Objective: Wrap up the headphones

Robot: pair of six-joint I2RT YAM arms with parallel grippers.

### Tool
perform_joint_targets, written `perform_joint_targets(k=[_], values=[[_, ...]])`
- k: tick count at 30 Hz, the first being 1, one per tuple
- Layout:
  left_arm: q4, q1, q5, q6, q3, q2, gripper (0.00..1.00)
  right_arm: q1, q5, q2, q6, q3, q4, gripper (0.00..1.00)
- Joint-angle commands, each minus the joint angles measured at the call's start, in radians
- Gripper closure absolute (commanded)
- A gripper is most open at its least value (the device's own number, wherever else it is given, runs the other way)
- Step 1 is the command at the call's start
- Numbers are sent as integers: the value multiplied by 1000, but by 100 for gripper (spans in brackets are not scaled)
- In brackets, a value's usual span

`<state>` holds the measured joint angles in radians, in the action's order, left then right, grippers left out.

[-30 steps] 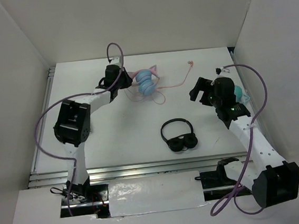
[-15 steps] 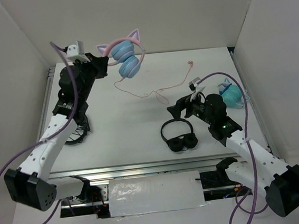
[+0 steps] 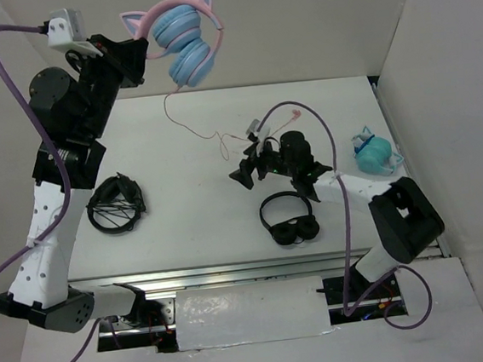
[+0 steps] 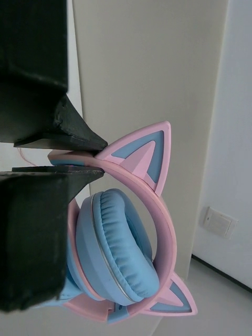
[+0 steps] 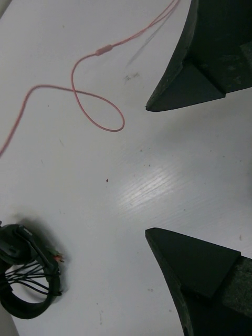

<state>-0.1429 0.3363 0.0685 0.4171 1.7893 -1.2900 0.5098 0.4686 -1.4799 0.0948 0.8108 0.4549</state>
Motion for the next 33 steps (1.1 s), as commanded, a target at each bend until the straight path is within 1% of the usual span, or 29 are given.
perform_joint_targets(k=[1,5,7,8,10,11,13,14,16,17,18,20,22,23,24,25,26,27,28,29,30,31,32,33], values=[[-47,0,-39,-11,134,-48,100,74,-14,-75,2,69,174,0],[-92,0,-52,-12,180,-60,100,111,-132,-195,-36,128,275,0],[-99,0,-49,-9,185,-55,100,122,-186,-226,-75,119,407,0],[-103,0,-44,-9,183,-48,100,130,-249,-253,-85,111,506,0],[-101,1,-42,-11,179,-42,100,150,-271,-284,-84,105,574,0],[-106,0,-45,-11,180,-35,100,154,-266,-296,-80,128,593,0],[-112,0,-59,-17,194,-35,100,167,-233,-334,-61,177,559,0],[-130,1,-59,-15,209,-37,100,171,-190,-351,-52,227,529,0],[-145,0,-61,-23,226,-37,100,170,-130,-400,-50,273,507,0],[-150,1,-74,-23,231,-35,100,170,-49,-419,-53,324,466,0],[-152,0,-73,-31,234,-34,100,170,-12,-451,-64,352,440,0],[-159,-2,-75,-29,249,-31,100,177,18,-485,-82,414,400,0],[-176,-6,-88,-31,265,-26,100,185,16,-535,-131,438,428,1],[-178,-5,-104,-32,274,-22,100,180,16,-552,-160,480,450,14],[-188,-6,-122,-35,280,-19,100,177,25,-571,-214,511,449,23],[-201,-8,-125,-35,291,-11,100,173,25,-606,-237,545,444,38],[-213,-10,-128,-37,309,-3,100,162,30,-623,-253,603,424,44],[-231,-10,-134,-44,315,4,100,156,33,-647,-276,628,413,53],[-239,-13,-137,-46,317,26,100,147,31,-654,-283,649,398,76],[-242,-14,-141,-52,305,41,100,127,25,-655,-288,669,378,92],[-244,-16,-138,-60,292,56,100,115,1,-640,-318,663,380,100],[-241,-16,-122,-63,276,92,100,99,-13,-625,-320,663,380,100],[-238,-16,-110,-70,233,106,100,84,-19,-600,-322,595,399,100],[-233,-16,-99,-84,210,124,100,50,-31,-547,-320,567,396,100]])
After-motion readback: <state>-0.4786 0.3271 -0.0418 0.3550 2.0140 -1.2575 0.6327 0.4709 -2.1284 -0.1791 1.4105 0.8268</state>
